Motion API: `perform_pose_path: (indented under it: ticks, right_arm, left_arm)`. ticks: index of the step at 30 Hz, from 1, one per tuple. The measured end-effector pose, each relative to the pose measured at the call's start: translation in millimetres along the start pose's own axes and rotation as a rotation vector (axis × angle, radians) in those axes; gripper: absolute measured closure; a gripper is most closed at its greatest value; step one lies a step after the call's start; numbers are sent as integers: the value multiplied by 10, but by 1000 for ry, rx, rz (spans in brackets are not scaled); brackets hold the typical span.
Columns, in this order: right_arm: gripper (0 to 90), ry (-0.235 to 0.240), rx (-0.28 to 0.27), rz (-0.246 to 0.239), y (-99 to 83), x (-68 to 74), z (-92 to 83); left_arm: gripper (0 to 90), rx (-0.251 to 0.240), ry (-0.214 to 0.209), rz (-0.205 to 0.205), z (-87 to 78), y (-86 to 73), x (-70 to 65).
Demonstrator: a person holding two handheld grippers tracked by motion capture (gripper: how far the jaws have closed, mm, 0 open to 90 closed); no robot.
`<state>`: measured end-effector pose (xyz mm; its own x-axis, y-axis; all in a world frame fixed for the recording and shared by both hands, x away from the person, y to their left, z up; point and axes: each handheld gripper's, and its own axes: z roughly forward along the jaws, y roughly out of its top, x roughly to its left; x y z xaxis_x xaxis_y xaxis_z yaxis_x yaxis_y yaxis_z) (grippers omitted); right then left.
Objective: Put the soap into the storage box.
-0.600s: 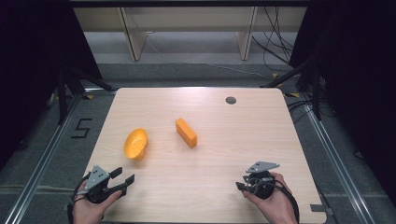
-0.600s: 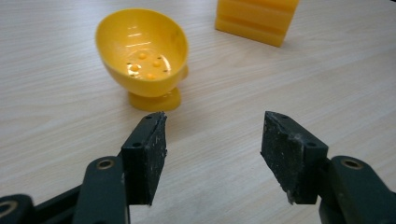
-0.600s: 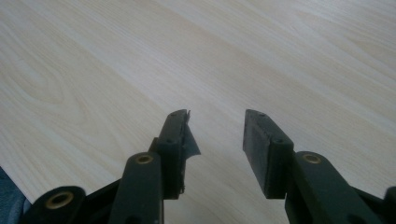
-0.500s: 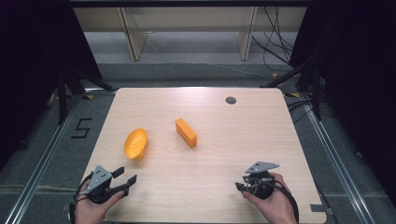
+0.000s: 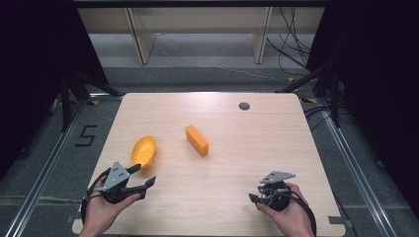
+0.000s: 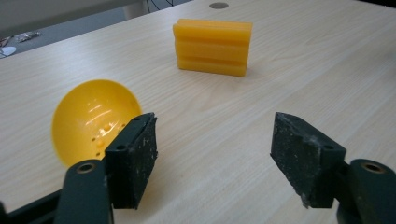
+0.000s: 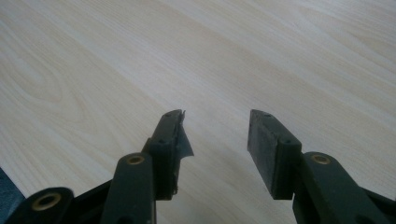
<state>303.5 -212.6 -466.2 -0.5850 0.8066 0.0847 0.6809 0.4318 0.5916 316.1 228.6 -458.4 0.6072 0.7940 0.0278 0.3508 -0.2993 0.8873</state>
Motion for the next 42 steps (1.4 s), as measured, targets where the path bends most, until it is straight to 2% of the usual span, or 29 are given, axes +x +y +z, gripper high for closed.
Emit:
perform_pose_path:
  ticks: [1, 4, 5, 7, 8, 10, 11, 13, 14, 15, 17, 20, 21, 25, 26, 27, 28, 29, 30, 32, 33, 34, 36, 37, 38, 39, 40, 41, 42]
  right_arm:
    - [556, 1, -4, 2, -1, -1, -4]
    - [552, 1, -8, 6, -2, 2, -7]
    - [548, 3, -7, 6, -6, 4, -6]
    - [547, 3, -8, 3, -7, 3, -6]
    - [546, 2, -8, 13, -7, 20, -15]
    - [545, -1, -29, 13, -11, 31, -9]
    - [545, 0, -17, 9, -10, 37, -27]
    - [544, -11, -32, -39, -14, 15, -24]
    - [544, -10, -32, -41, -18, 17, -30]
    - [543, -14, -45, -35, -27, 24, -29]
    - [543, -13, -46, -33, -28, 24, -35]
    - [543, -12, -33, -9, -37, 30, -57]
    - [543, -13, -34, -2, -44, 30, -64]
    - [542, -18, -48, -25, -59, 15, -50]
    - [543, -16, -44, -12, -62, 24, -59]
    - [542, -19, -52, -28, -67, 13, -52]
    - [542, -16, -40, -18, -67, 17, -63]
    - [542, -14, -31, -13, -67, 17, -69]
    - [542, -14, -35, -10, -69, 17, -70]
    - [542, -17, -38, -22, -73, 8, -67]
    - [542, -17, -39, -24, -74, 6, -66]
    - [542, -13, -36, -6, -74, 18, -70]
    - [542, -13, -35, -9, -74, 18, -68]
    - [541, -14, -86, 3, -86, 27, -26]
    - [541, -14, -71, -3, -82, 25, -36]
    - [541, -9, -51, 4, -81, 29, -45]
    - [541, -7, -58, -9, -81, 17, -36]
    - [541, -7, -58, -9, -81, 17, -36]
    - [541, -2, -33, -14, -74, 9, -56]
  left_arm:
    - [289, 24, -16, 11, 92, 99, 5]
    - [286, 17, -43, 16, 169, 198, 13]
    - [285, 21, -66, 41, 240, 306, 24]
    - [286, 24, -73, 41, 276, 355, 22]
    - [285, 26, -98, 61, 350, 453, 47]
    - [285, 23, -97, 70, 375, 489, 55]
    - [284, 25, -114, 83, 456, 584, 85]
    - [283, 28, -121, 97, 534, 653, 106]
    - [283, 28, -121, 97, 534, 653, 106]
    - [282, 41, -122, 119, 617, 713, 123]
    - [279, 52, -122, 135, 654, 740, 134]
    - [272, 56, -134, 137, 787, 813, 125]
    - [269, 70, -136, 155, 861, 879, 134]
    - [262, 83, -140, 185, 983, 968, 150]
    - [263, 94, -147, 211, 1022, 997, 158]
    - [263, 104, -161, 234, 1113, 1040, 157]
    - [262, 104, -161, 234, 1113, 1040, 157]
    - [262, 119, -171, 254, 1156, 1062, 159]
    - [260, 140, -193, 312, 1242, 1110, 174]
    - [259, 152, -196, 314, 1271, 1121, 172]
    - [259, 172, -232, 348, 1334, 1153, 186]
    - [250, 191, -264, 359, 1405, 1181, 204]
    - [245, 211, -272, 392, 1468, 1211, 214]
    - [243, 228, -277, 418, 1488, 1224, 212]
    - [238, 238, -286, 440, 1516, 1236, 210]
    - [229, 238, -286, 440, 1516, 1236, 210]
    - [225, 254, -311, 477, 1570, 1261, 204]
    - [221, 254, -311, 477, 1570, 1261, 204]
    - [221, 268, -329, 498, 1606, 1274, 199]
